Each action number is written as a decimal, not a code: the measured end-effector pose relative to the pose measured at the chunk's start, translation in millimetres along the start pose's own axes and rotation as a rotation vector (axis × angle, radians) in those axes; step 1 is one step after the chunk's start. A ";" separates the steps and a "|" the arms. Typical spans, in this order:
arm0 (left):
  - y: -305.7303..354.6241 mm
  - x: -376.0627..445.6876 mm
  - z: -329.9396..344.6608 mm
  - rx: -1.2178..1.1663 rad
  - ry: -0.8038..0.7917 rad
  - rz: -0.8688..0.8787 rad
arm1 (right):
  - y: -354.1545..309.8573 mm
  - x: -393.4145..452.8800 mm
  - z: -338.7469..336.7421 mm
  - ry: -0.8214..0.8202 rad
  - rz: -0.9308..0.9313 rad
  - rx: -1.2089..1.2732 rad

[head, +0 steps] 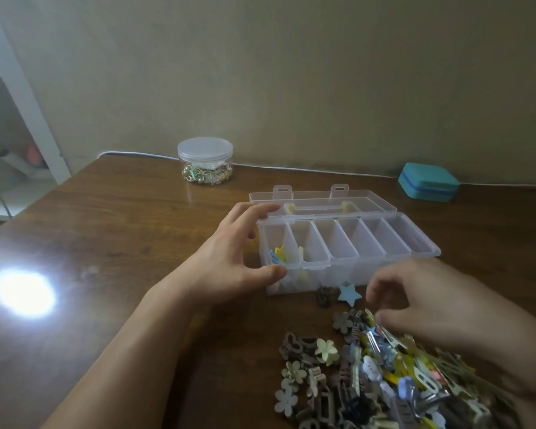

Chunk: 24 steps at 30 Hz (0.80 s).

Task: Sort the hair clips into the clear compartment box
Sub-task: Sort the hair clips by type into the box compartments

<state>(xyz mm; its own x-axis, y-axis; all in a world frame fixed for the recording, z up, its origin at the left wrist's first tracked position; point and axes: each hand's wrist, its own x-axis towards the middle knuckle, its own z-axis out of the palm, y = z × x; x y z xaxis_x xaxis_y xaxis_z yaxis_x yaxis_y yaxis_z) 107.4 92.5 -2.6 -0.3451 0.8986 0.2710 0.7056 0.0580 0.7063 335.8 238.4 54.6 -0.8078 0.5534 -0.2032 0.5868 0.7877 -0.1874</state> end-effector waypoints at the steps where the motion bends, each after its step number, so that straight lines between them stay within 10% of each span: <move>1: -0.8 0.2 0.3 0.000 0.000 -0.002 | -1.4 -0.1 1.1 -0.033 -0.007 -0.041; 12: -0.8 0.1 0.8 0.001 0.006 0.003 | -2.1 0.9 -17.0 -0.059 -0.109 0.291; 18: -0.7 1.3 0.5 -0.005 -0.010 -0.019 | -29.7 42.3 -39.4 0.125 -0.171 0.692; 24: -1.0 0.4 0.3 -0.006 -0.005 -0.013 | -23.9 51.3 -28.3 0.429 -0.174 0.450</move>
<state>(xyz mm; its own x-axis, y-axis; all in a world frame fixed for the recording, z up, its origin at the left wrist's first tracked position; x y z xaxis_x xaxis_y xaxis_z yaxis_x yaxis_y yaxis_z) 106.7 93.0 -3.4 -0.3512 0.9000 0.2581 0.6970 0.0673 0.7139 278.8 255.6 75.8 -0.7894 0.5599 0.2516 0.3360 0.7372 -0.5862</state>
